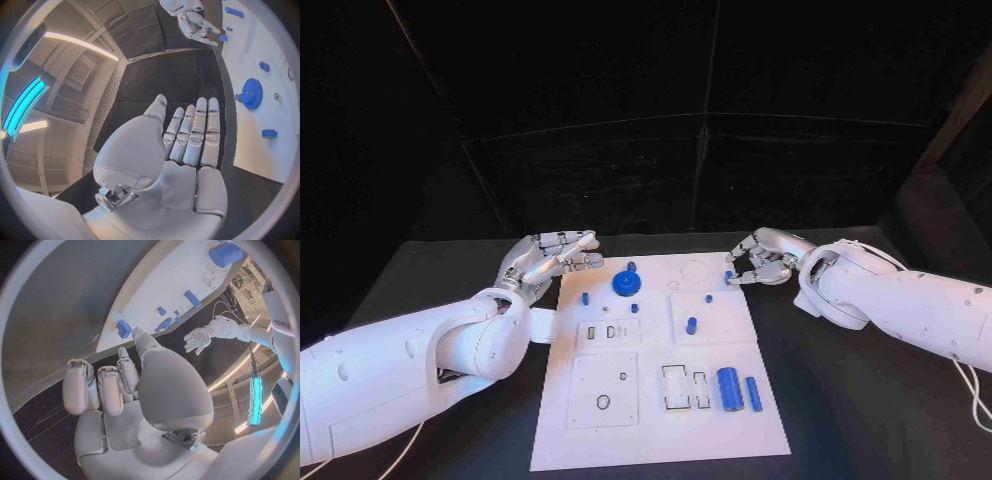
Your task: Assemble the parts on the task board
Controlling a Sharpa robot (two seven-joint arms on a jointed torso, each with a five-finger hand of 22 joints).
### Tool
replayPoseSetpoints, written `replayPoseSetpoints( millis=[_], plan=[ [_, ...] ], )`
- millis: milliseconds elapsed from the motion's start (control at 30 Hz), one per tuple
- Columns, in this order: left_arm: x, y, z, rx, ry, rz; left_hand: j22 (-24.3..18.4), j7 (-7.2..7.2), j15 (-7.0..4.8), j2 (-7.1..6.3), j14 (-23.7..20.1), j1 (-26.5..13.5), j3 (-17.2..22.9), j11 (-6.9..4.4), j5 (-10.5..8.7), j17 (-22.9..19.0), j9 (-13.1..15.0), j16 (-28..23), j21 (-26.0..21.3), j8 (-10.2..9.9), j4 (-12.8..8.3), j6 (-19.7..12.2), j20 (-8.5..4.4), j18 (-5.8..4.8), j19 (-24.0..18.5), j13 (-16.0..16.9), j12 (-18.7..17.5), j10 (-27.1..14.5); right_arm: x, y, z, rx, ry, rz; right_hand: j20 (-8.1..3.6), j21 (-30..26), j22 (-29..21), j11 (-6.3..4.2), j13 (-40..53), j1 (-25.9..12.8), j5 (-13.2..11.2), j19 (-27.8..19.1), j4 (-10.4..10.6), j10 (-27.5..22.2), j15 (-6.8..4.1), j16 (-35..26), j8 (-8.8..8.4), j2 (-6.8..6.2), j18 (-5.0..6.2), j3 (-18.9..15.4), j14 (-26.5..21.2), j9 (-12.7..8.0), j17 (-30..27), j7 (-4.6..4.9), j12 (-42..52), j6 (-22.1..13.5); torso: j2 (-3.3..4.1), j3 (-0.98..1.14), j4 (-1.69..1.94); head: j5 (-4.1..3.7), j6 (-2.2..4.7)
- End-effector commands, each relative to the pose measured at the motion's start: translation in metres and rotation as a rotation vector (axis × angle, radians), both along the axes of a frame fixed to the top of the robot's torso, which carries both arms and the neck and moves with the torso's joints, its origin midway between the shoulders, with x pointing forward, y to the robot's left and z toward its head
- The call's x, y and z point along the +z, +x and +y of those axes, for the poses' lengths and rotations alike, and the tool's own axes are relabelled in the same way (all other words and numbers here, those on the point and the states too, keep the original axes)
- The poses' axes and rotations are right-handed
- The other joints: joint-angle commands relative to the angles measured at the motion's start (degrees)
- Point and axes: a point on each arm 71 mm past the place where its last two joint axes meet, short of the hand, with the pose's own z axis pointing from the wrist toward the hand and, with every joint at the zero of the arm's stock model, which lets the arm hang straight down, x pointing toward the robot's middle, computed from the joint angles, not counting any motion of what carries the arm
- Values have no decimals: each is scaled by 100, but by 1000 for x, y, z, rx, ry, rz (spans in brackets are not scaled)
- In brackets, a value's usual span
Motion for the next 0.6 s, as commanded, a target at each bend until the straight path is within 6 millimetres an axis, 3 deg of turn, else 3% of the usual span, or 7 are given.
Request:
replayPoseSetpoints(
  millis=[33, 367, 533, 600],
  plan=[
    [1, 0, -1, -11, -9, -16, -5, 46, -12, -1, 37, -7, -3, -15, 3, 6, 0, -24, -30, -28, -37, 33, 5, 79, 43, 2, -6, 44, -4, -1, 2, 18, -3, 26, -22, -2, 1, 7, -3, 51, 31, 10, -25, -8, 0, 11, 16, 23, -77, -10, 413, 8, 579, 9, -33, 57, 1, -3, 9, 16, -8],
    [0, -1, 0, -12, -9, -11, -6, 45, -13, 3, 40, -20, -5, -16, 0, 7, 0, -28, -34, -28, -32, 37, 4, 79, 47, 1, -6, 48, -10, -1, 0, 2, -13, 27, -22, 1, 12, 4, 16, 65, 51, 18, -31, 3, -1, 14, 30, 60, -79, -12, 415, 13, 587, 6, -15, 95, -4, -7, 5, 32, -13],
    [-1, 0, -1, -12, -9, -10, -6, 45, -13, 3, 40, -20, -5, -16, 0, 7, 0, -28, -34, -28, -32, 37, 4, 79, 47, 1, -6, 48, -11, 1, -2, -11, -16, 23, -24, 3, 19, 1, 32, 97, 49, 23, -43, 14, -4, 17, 43, 145, -80, 8, 418, 16, 597, 4, 0, 142, -5, -5, 1, 17, -17],
    [-1, 0, -1, -12, -9, -9, -6, 45, -13, 3, 40, -20, -5, -16, 0, 7, 0, -28, -34, -28, -32, 37, 4, 79, 47, 1, -6, 48, -11, 1, -2, -15, -17, 22, -26, 5, 28, 0, 44, 121, -40, 30, -55, 22, -5, 16, 51, 221, -82, 31, 418, 16, 597, 4, 12, 178, -4, -7, 2, 30, -49]
  ],
)
